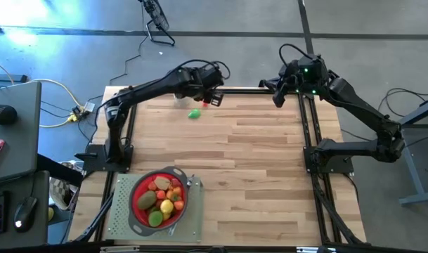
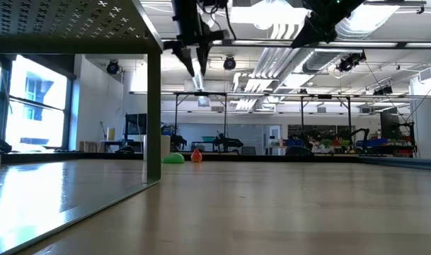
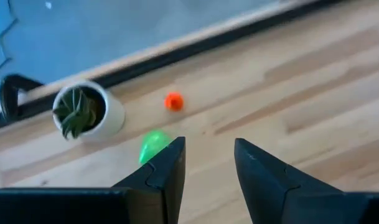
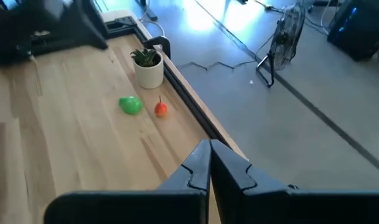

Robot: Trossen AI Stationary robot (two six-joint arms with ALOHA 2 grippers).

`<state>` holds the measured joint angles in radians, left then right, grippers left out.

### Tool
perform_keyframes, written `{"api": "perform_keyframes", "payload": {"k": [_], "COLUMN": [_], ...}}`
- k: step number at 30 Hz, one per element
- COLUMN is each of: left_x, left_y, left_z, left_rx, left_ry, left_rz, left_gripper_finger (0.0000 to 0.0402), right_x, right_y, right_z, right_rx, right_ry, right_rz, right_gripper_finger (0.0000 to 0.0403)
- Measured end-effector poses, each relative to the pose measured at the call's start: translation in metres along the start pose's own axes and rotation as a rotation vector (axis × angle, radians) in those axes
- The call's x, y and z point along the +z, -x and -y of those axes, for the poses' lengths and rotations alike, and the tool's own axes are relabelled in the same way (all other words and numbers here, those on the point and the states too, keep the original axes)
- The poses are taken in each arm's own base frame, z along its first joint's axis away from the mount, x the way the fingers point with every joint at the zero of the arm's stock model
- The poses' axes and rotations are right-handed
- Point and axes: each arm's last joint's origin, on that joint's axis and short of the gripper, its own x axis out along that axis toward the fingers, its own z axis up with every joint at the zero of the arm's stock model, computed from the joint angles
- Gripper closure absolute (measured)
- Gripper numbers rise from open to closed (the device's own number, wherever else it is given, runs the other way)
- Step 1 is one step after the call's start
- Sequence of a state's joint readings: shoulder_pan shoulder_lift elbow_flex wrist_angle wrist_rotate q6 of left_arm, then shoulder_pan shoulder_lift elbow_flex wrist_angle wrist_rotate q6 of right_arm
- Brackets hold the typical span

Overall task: Pick & Place Fruit
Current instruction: Put the half avocado into the red strainer bowl on the shelf

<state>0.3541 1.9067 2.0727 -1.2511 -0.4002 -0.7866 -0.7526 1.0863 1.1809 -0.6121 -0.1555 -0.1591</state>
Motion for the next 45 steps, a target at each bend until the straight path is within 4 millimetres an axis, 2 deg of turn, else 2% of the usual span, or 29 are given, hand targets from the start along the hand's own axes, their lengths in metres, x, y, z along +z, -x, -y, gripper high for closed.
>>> {"api": "perform_keyframes", "payload": {"k": [8,12,19,25,32,42,45], "left_x": [0.001,0.002,0.004,0.003,-0.010,-0.041,-0.045], "left_y": [-0.041,-0.060,-0.076,-0.076,-0.070,-0.072,-0.060], "left_z": [-0.005,-0.004,0.004,0.003,-0.005,0.018,0.023], "left_rx": [0.067,0.065,0.032,0.042,0.148,0.111,0.090], "left_ry": [-0.127,-0.121,-0.033,0.009,-0.018,-0.073,-0.093], "left_rz": [-0.134,-0.176,-0.164,-0.176,-0.286,-0.292,-0.267], "left_gripper_finger": [0.0270,0.0270,0.0270,0.0270,0.0270,0.0270,0.0270], "right_x": [0.001,0.001,0.001,0.000,-0.002,-0.001,0.000], "right_y": [0.000,0.000,0.000,0.000,0.000,0.000,0.000], "right_z": [0.001,0.002,0.002,0.002,0.001,0.001,0.001], "right_rx": [-0.043,-0.055,-0.053,-0.051,-0.045,-0.047,-0.049], "right_ry": [-0.078,-0.083,-0.081,-0.049,0.003,0.028,0.029], "right_rz": [0.009,0.009,0.009,-0.001,-0.027,-0.014,-0.009], "right_gripper_finger": [0.0400,0.0400,0.0400,0.0400,0.0400,0.0400,0.0400]}}
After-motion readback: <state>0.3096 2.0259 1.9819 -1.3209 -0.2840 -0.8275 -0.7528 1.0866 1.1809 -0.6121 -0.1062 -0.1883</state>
